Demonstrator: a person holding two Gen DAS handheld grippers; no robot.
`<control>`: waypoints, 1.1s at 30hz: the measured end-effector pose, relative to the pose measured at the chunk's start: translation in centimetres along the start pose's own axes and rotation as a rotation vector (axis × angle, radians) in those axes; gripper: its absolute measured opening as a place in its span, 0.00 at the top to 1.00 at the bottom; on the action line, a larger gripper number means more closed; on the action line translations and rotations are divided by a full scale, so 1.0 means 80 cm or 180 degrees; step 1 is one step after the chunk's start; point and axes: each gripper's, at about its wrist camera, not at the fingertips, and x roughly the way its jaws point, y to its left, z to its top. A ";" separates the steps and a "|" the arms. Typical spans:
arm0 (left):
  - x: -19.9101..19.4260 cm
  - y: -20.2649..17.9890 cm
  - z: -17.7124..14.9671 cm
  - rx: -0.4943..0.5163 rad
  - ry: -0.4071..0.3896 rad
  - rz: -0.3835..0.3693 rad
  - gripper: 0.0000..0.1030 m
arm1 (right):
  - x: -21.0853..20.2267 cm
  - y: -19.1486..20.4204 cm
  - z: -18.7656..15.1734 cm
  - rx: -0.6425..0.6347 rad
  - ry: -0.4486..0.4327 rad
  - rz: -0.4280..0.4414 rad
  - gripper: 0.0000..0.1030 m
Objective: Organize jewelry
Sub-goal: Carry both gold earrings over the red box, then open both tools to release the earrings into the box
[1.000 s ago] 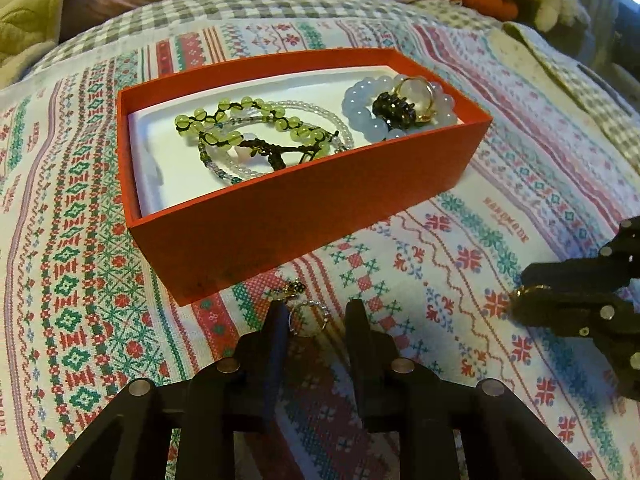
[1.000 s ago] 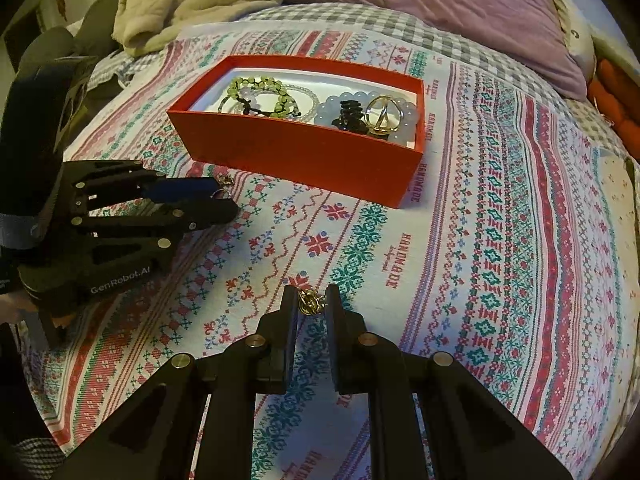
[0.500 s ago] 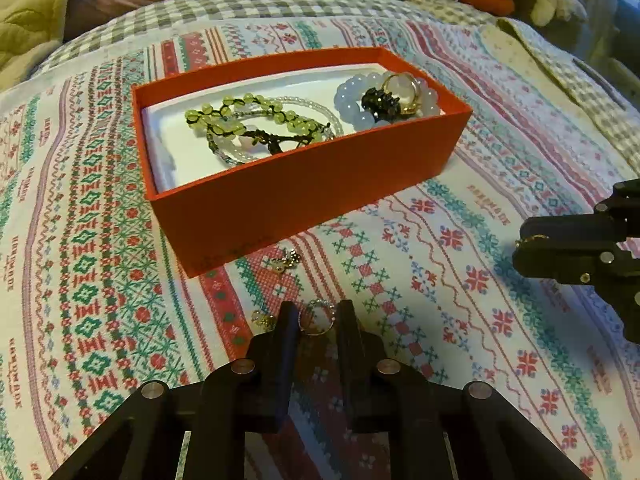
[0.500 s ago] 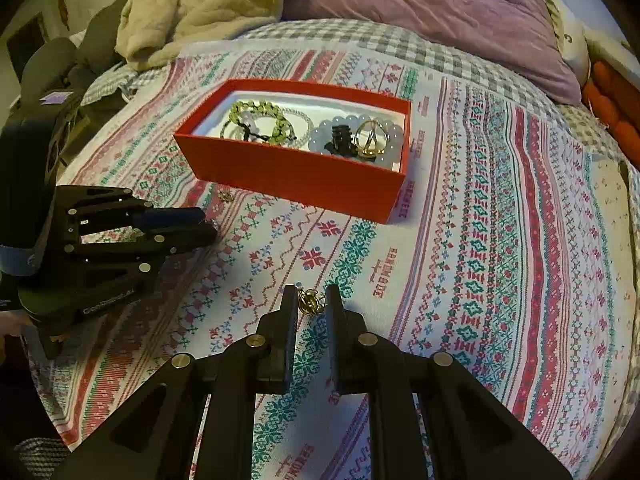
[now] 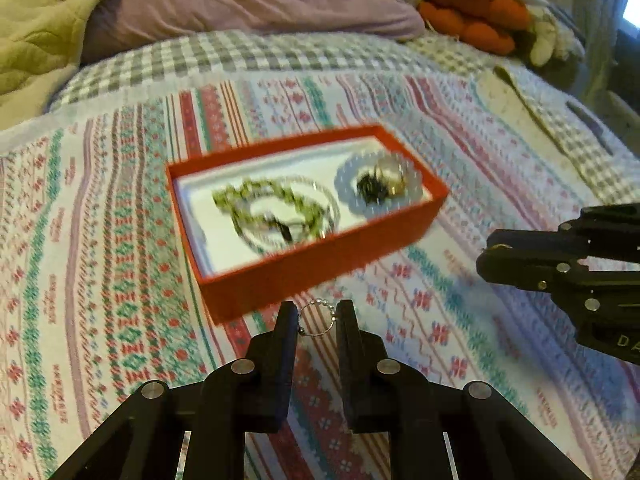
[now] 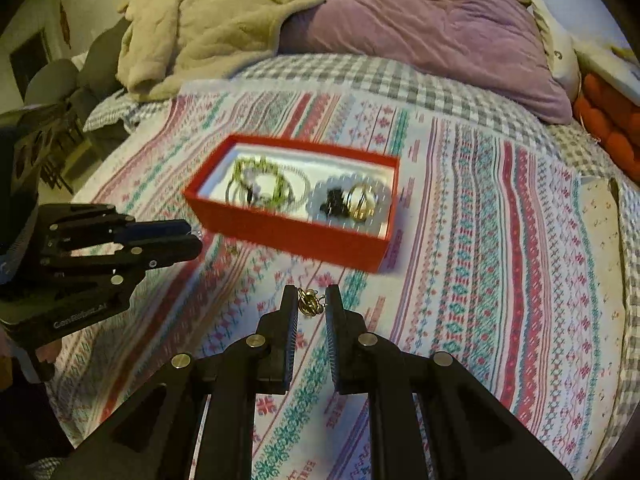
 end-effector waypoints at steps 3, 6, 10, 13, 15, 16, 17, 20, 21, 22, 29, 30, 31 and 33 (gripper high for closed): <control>-0.004 0.002 0.012 -0.0032 -0.0072 0.0015 0.87 | -0.005 -0.003 0.014 0.0063 -0.0081 0.0011 0.86; -0.009 0.005 0.023 -0.0067 -0.0156 0.0024 0.87 | -0.006 -0.006 0.025 0.0135 -0.0131 0.0036 0.86; -0.003 0.011 0.036 -0.0136 -0.0189 0.0046 0.87 | 0.001 -0.010 0.035 0.0235 -0.0140 0.0066 0.86; 0.006 0.017 0.042 -0.0196 -0.0187 0.0052 0.87 | 0.009 -0.011 0.043 0.0271 -0.0140 0.0069 0.86; 0.015 0.019 0.047 -0.0204 -0.0184 0.0067 0.87 | 0.016 -0.012 0.049 0.0283 -0.0142 0.0084 0.86; 0.019 0.020 0.049 -0.0208 -0.0185 0.0073 0.87 | 0.019 -0.014 0.052 0.0294 -0.0141 0.0090 0.86; 0.022 0.021 0.049 -0.0215 -0.0187 0.0077 0.86 | 0.023 -0.015 0.054 0.0311 -0.0137 0.0094 0.86; 0.035 0.026 0.050 -0.0253 -0.0163 0.0103 0.86 | 0.037 -0.019 0.059 0.0362 -0.0102 0.0105 0.86; 0.040 0.028 0.050 -0.0263 -0.0145 0.0120 0.86 | 0.040 -0.020 0.060 0.0368 -0.0091 0.0107 0.86; 0.042 0.028 0.050 -0.0267 -0.0133 0.0129 0.86 | 0.045 -0.020 0.061 0.0369 -0.0075 0.0103 0.86; 0.049 0.026 0.051 -0.0195 -0.0105 0.0195 0.84 | 0.057 -0.028 0.065 0.0392 -0.0046 0.0083 0.85; 0.049 0.025 0.051 -0.0189 -0.0100 0.0197 0.82 | 0.058 -0.028 0.065 0.0388 -0.0040 0.0085 0.85; 0.049 0.025 0.051 -0.0185 -0.0100 0.0204 0.78 | 0.059 -0.029 0.065 0.0387 -0.0030 0.0080 0.85; 0.047 0.023 0.050 -0.0166 -0.0100 0.0222 0.72 | 0.059 -0.031 0.066 0.0390 -0.0026 0.0068 0.84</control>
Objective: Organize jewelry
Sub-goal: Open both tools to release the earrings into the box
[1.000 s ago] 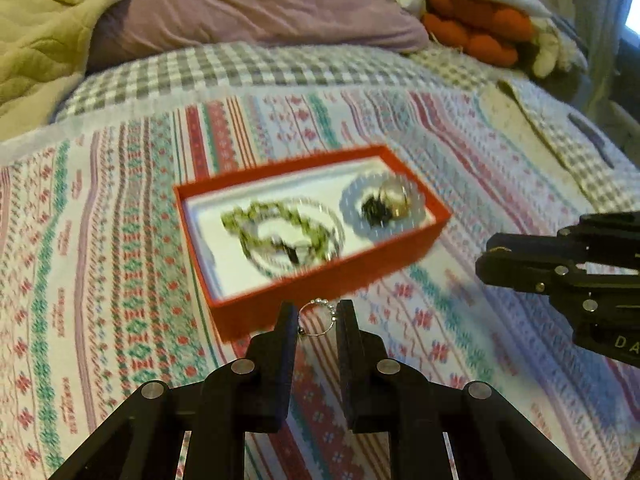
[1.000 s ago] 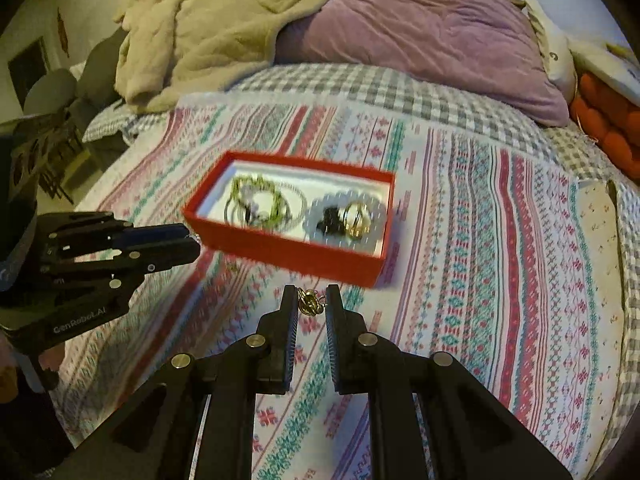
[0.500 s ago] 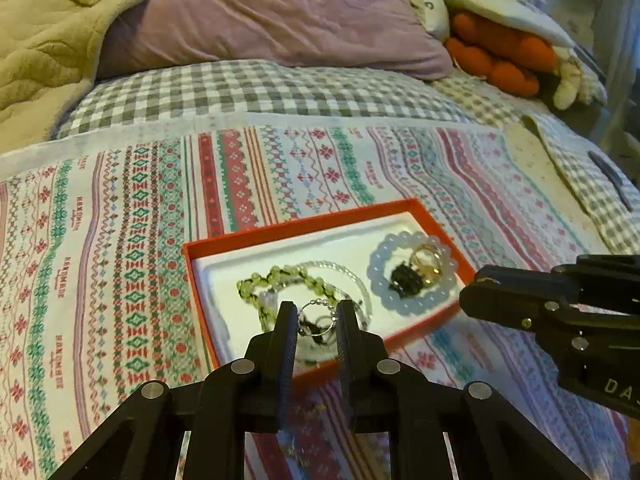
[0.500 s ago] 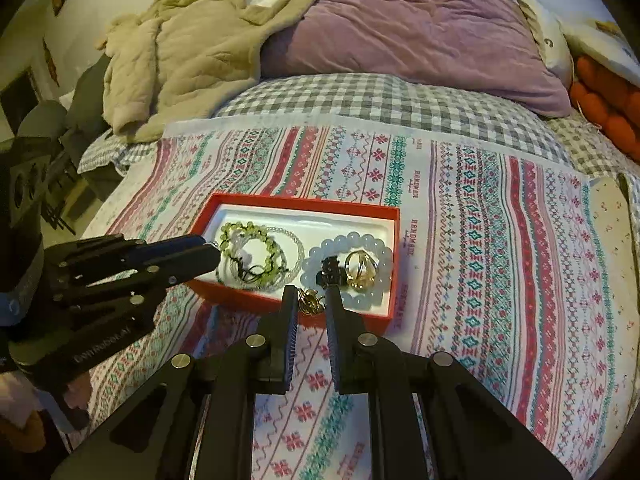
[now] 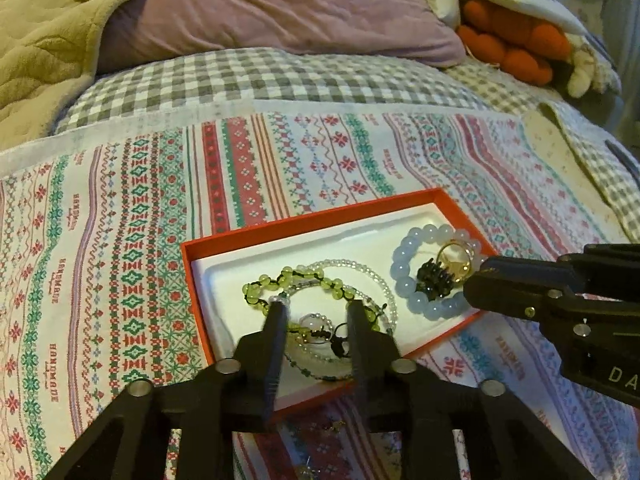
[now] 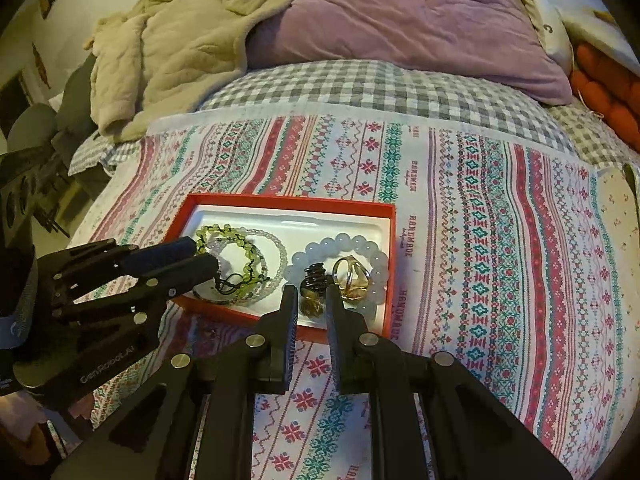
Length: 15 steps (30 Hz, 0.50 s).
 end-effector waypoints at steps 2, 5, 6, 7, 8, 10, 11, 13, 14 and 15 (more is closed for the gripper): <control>-0.002 -0.001 0.000 0.0031 -0.0007 0.0022 0.63 | -0.001 -0.002 0.000 0.0004 0.0002 0.0001 0.81; -0.006 -0.001 0.000 0.0060 -0.0016 0.0039 0.56 | -0.007 -0.004 0.000 0.0010 -0.0028 -0.0005 0.67; -0.007 -0.002 -0.001 0.0068 -0.0013 0.0042 0.54 | -0.010 -0.005 0.000 0.0017 -0.0049 -0.0002 0.63; -0.009 -0.002 -0.002 0.0083 -0.0010 0.0048 0.51 | -0.013 -0.006 -0.001 0.0023 -0.0065 0.0005 0.62; -0.011 -0.003 -0.002 0.0096 -0.0010 0.0056 0.47 | -0.016 -0.007 -0.002 0.0026 -0.0074 0.0009 0.62; -0.016 -0.004 -0.004 0.0125 -0.0018 0.0080 0.42 | -0.022 -0.008 -0.002 0.0031 -0.0085 0.0003 0.62; -0.019 -0.005 -0.004 0.0143 -0.0023 0.0090 0.39 | -0.024 -0.009 -0.003 0.0036 -0.0087 -0.0001 0.62; -0.024 -0.005 -0.005 0.0166 -0.0026 0.0105 0.33 | -0.028 -0.012 -0.005 0.0057 -0.0085 -0.0006 0.62; -0.027 -0.005 -0.006 0.0174 -0.0024 0.0115 0.29 | -0.030 -0.014 -0.006 0.0063 -0.0082 -0.0005 0.61; -0.029 -0.005 -0.006 0.0176 -0.0025 0.0118 0.27 | -0.032 -0.015 -0.007 0.0066 -0.0076 -0.0005 0.61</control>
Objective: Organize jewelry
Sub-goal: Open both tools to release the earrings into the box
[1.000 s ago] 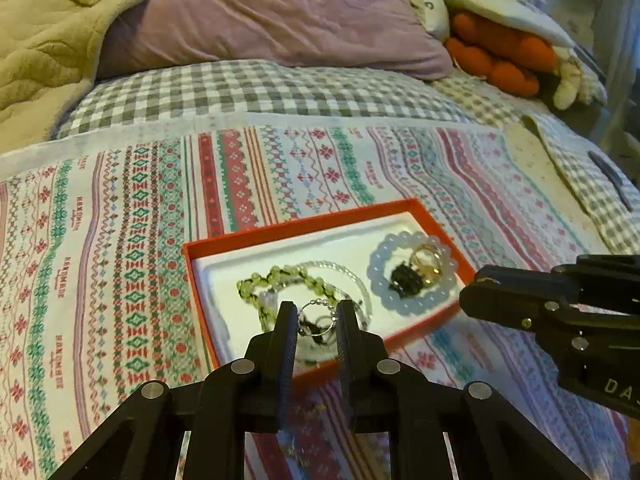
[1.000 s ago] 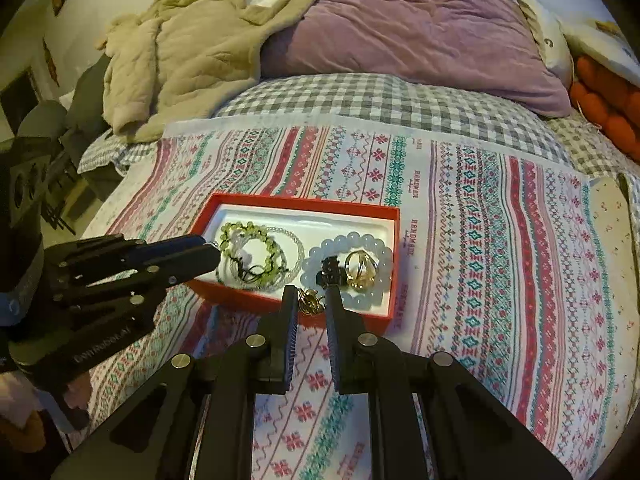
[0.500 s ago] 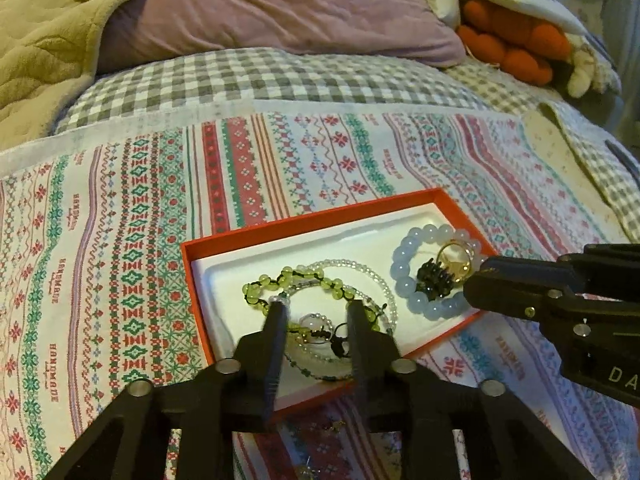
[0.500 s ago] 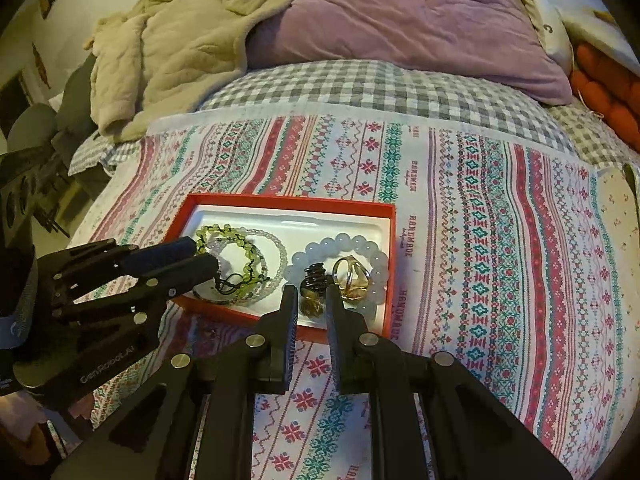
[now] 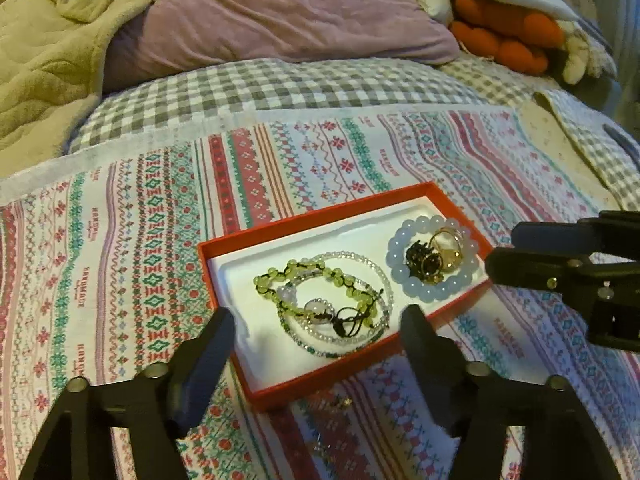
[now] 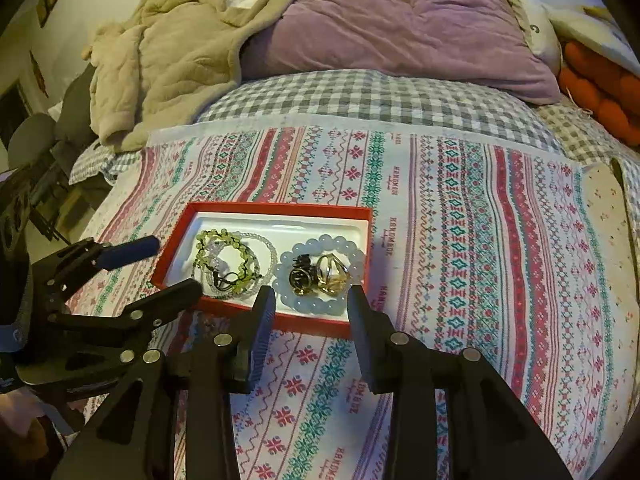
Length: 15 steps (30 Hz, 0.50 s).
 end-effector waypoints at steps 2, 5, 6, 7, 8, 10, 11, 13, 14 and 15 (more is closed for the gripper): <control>-0.008 0.002 -0.002 -0.0004 -0.0005 0.0005 0.19 | -0.005 -0.002 -0.002 0.0005 0.0009 -0.0006 0.61; -0.015 0.004 -0.005 -0.0014 0.0015 0.0046 0.11 | -0.013 -0.005 -0.007 0.0019 0.0025 -0.0008 0.56; -0.017 0.005 -0.006 -0.0016 0.0027 0.0076 0.10 | -0.015 -0.006 -0.007 0.0026 0.0031 -0.0005 0.49; -0.019 0.006 -0.008 -0.0020 0.0044 0.0113 0.06 | -0.018 -0.007 -0.010 0.0044 0.0036 -0.0001 0.42; -0.021 0.007 -0.010 -0.0031 0.0063 0.0148 0.05 | -0.020 -0.008 -0.011 0.0058 0.0035 -0.0001 0.40; -0.024 0.011 -0.016 -0.0092 0.0118 0.0186 0.04 | -0.024 -0.008 -0.015 0.0072 0.0044 -0.0007 0.36; -0.025 0.013 -0.018 -0.0125 0.0143 0.0185 0.02 | -0.026 -0.008 -0.016 0.0072 0.0052 -0.0012 0.35; -0.029 0.015 -0.024 -0.0177 0.0188 0.0185 0.01 | -0.028 -0.006 -0.020 0.0071 0.0077 -0.0047 0.33; -0.030 0.016 -0.027 -0.0195 0.0215 0.0197 0.01 | -0.030 -0.006 -0.021 0.0074 0.0087 -0.0080 0.32; -0.031 0.016 -0.030 -0.0202 0.0239 0.0209 0.01 | -0.032 -0.004 -0.024 0.0075 0.0103 -0.0134 0.31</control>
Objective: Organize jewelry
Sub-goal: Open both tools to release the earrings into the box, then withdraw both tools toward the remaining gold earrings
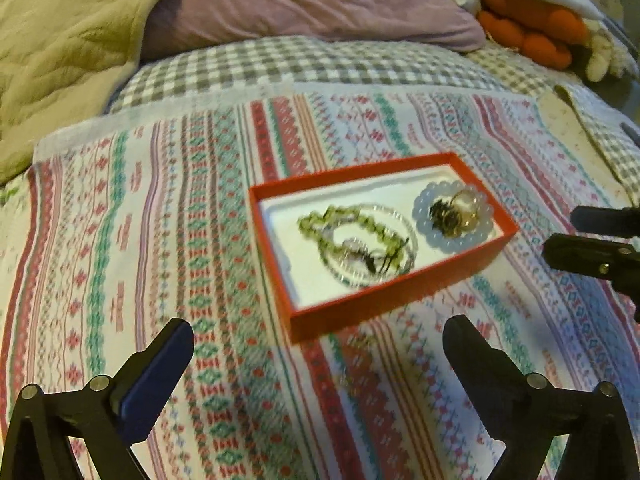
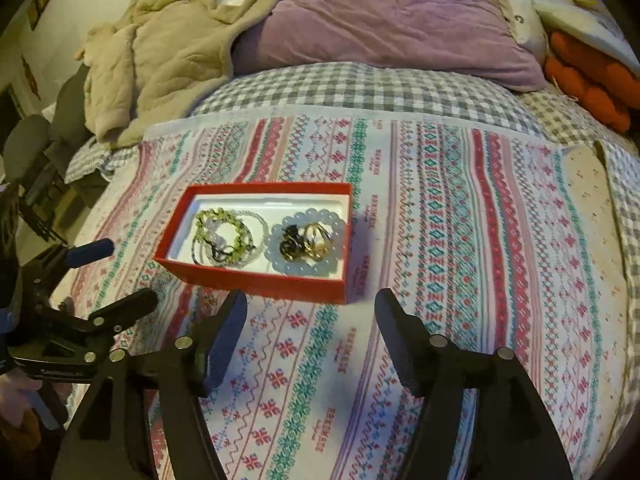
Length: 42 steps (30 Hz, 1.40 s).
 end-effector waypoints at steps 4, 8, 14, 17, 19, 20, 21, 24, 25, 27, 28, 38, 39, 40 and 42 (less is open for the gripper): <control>-0.001 0.005 -0.012 -0.0019 0.0136 0.0073 0.01 | -0.008 0.002 -0.008 0.0023 0.0034 -0.0057 0.30; 0.002 0.012 -0.024 -0.0032 0.0251 0.0128 0.01 | -0.011 0.006 -0.016 0.0030 0.0089 -0.0109 0.28; 0.011 0.012 -0.045 0.0042 0.0423 0.0138 0.01 | -0.001 0.011 -0.033 -0.0005 0.0259 -0.0197 0.27; 0.018 0.011 -0.056 0.0082 0.0517 0.0109 0.01 | 0.008 0.013 -0.041 -0.0017 0.0356 -0.0210 0.27; 0.021 0.010 -0.061 0.0105 0.0549 0.0086 0.01 | 0.012 0.015 -0.044 -0.0022 0.0395 -0.0217 0.27; 0.023 0.009 -0.062 0.0118 0.0554 0.0087 0.01 | 0.013 0.016 -0.045 -0.0030 0.0408 -0.0219 0.27; 0.024 0.008 -0.064 0.0128 0.0554 0.0092 0.01 | 0.015 0.017 -0.045 -0.0036 0.0413 -0.0223 0.27; 0.028 0.004 -0.067 0.0183 0.0547 0.0073 0.01 | 0.019 0.020 -0.047 -0.0045 0.0436 -0.0223 0.27; 0.028 0.003 -0.067 0.0197 0.0525 0.0060 0.01 | 0.021 0.021 -0.047 -0.0046 0.0443 -0.0223 0.27; 0.028 0.000 -0.066 0.0229 0.0460 0.0005 0.02 | 0.025 0.023 -0.047 -0.0059 0.0466 -0.0221 0.27; 0.028 -0.002 -0.064 0.0236 0.0427 -0.0039 0.06 | 0.026 0.024 -0.047 -0.0069 0.0477 -0.0222 0.27; 0.054 -0.016 -0.057 0.0174 0.0487 -0.0388 0.56 | 0.032 0.020 -0.049 -0.0057 0.0523 -0.0212 0.27; 0.057 -0.017 -0.057 0.0182 0.0490 -0.0371 0.57 | 0.033 0.019 -0.050 -0.0058 0.0530 -0.0209 0.27; 0.060 -0.018 -0.057 0.0186 0.0493 -0.0351 0.58 | 0.033 0.019 -0.050 -0.0061 0.0536 -0.0205 0.27; 0.065 -0.020 -0.056 0.0188 0.0481 -0.0323 0.59 | 0.034 0.019 -0.051 -0.0072 0.0549 -0.0199 0.27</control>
